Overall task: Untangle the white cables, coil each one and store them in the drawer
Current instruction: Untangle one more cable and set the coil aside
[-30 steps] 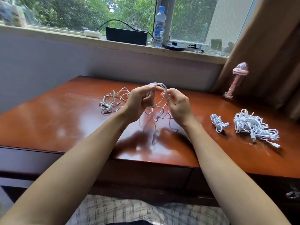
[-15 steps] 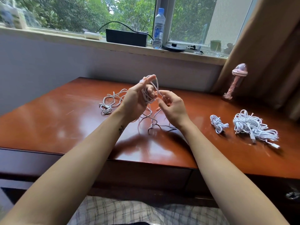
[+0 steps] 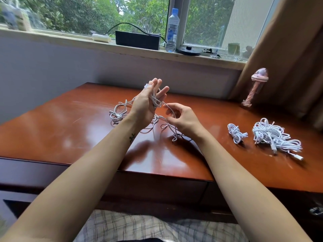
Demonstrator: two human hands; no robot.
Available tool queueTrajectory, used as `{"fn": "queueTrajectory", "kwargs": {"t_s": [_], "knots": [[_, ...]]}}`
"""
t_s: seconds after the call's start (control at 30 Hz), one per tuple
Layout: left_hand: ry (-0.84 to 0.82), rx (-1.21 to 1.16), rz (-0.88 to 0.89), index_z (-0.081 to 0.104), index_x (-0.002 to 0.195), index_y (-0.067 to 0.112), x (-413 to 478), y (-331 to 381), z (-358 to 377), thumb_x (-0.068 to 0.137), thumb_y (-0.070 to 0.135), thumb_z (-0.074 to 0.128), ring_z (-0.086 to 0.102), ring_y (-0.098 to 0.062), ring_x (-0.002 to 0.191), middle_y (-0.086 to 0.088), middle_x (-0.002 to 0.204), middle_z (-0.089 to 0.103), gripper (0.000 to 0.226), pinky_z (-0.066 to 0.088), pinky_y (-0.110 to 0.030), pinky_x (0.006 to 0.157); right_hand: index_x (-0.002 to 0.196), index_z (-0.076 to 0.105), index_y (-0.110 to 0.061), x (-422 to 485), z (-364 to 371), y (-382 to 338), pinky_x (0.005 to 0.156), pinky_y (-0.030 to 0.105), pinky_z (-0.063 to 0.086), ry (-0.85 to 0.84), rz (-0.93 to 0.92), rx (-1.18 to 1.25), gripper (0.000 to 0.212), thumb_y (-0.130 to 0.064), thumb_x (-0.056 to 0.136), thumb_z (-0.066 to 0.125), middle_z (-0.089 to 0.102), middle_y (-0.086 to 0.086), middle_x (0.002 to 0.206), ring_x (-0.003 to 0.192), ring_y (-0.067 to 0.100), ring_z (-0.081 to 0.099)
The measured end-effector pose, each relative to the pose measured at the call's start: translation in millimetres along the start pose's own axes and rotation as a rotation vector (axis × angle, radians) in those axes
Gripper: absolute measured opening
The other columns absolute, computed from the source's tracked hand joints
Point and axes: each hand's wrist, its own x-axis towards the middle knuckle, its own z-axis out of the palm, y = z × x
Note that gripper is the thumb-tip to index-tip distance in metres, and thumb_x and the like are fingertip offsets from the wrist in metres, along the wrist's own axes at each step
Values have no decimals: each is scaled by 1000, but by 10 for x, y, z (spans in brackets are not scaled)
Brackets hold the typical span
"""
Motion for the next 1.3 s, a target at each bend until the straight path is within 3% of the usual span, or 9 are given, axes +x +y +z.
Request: {"fn": "queueTrajectory", "kwargs": {"t_s": [0.13, 0.3, 0.37, 0.5, 0.73, 0.9, 1.03, 1.17, 1.3], "knots": [[101, -4, 77, 55, 134, 15, 64, -24, -33, 108, 24, 46, 70, -19, 108, -2, 145, 57, 29, 54, -30, 98, 124, 69, -10, -2, -32, 33, 81, 16, 48, -7, 8, -82, 44, -1, 81, 78, 65, -3, 91, 79, 7, 60], [239, 159, 179, 56, 140, 14, 134, 18, -163, 106, 23, 53, 67, -13, 115, 9, 138, 60, 35, 53, -21, 89, 108, 77, -12, 5, -117, 65, 78, 15, 49, 98, -85, -191, 26, 0, 85, 76, 64, -5, 92, 77, 8, 62], [217, 343, 226, 56, 141, 14, 116, -29, -162, 107, 23, 51, 62, -12, 123, 15, 128, 63, 35, 52, -23, 96, 102, 78, -12, 4, -122, 53, 79, 13, 49, 112, -108, -168, 20, 1, 88, 73, 67, -7, 92, 78, -2, 64], [82, 733, 358, 56, 141, 11, 116, -144, -204, 107, 23, 50, 40, -8, 144, 2, 154, 47, 36, 32, -27, 120, 102, 74, -17, -8, -114, -12, 81, 16, 50, 172, -129, -127, 25, 3, 89, 68, 70, -6, 88, 82, -2, 64], [-161, 1239, 509, 47, 150, 8, 79, -246, -284, 106, 25, 47, 33, -9, 148, -5, 155, 45, 47, 26, -25, 122, 108, 67, -24, -12, -112, -106, 80, 31, 54, 252, -151, 45, 32, 1, 89, 70, 70, 0, 83, 80, 11, 66], [-197, 1465, 501, 40, 154, 11, 83, -238, -332, 108, 27, 43, 42, -22, 143, -8, 151, 51, 48, 34, -24, 111, 105, 63, -14, 1, -111, -127, 73, 28, 54, 259, -74, 301, 20, 3, 95, 64, 65, -1, 78, 66, 11, 61], [-180, 1513, 507, 53, 141, 9, 82, -246, -371, 105, 26, 45, 63, -34, 101, -13, 107, 71, 40, 42, -34, 79, 107, 63, -11, 2, -99, -148, 81, 37, 59, 221, 1, 528, 18, 4, 99, 57, 65, -3, 75, 67, 10, 61], [-216, 1573, 561, 55, 138, 5, 43, -229, -326, 99, 27, 51, 61, -35, 105, -16, 109, 71, 45, 44, -33, 83, 111, 66, -12, -6, -116, -185, 64, 27, 53, 232, 51, 650, 22, 4, 98, 58, 62, 1, 81, 69, 10, 58], [-204, 1580, 596, 68, 108, 8, 88, -239, -351, 99, 34, 46, 66, -34, 98, -11, 101, 73, 35, 53, -43, 81, 111, 68, -17, -13, -175, -153, 64, 21, 45, 267, 23, 530, 26, 0, 91, 69, 69, -2, 82, 74, 11, 58]]}}
